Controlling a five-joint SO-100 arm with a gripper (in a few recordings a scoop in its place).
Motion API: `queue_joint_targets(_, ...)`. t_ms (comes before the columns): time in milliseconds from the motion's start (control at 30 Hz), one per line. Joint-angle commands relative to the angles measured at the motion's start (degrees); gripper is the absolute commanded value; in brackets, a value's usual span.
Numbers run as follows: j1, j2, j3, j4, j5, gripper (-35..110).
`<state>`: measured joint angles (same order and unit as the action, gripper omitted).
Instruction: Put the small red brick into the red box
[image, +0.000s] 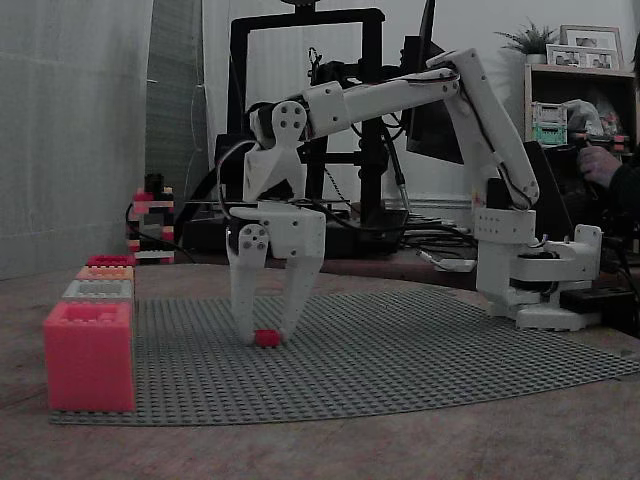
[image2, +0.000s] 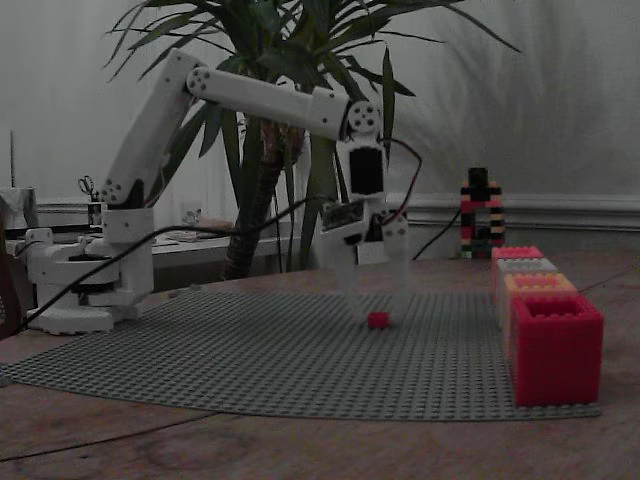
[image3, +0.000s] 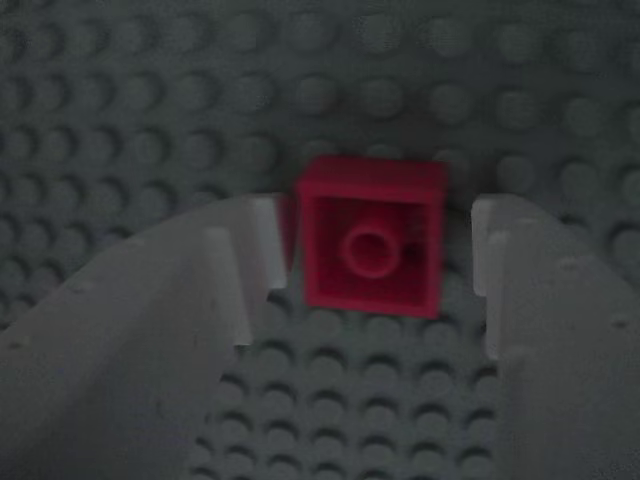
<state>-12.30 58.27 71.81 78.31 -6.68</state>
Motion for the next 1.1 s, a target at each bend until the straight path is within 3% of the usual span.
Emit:
queue_joint_targets(0,-0.6,1.8,-1.0,0.1,-1.1,16)
queue_joint_targets(167,-0.6,1.4,-1.4,-0.6,-1.1,0)
queue_joint_targets(500,2.9,2.8,-15.6,1.6,2.4,0)
queue_joint_targets(833,18.9,-6.9,-50.0,1.3,9.7,0)
queue_joint_targets(1067,29.4,-19.1,-63.5,-10.5,10.6,0)
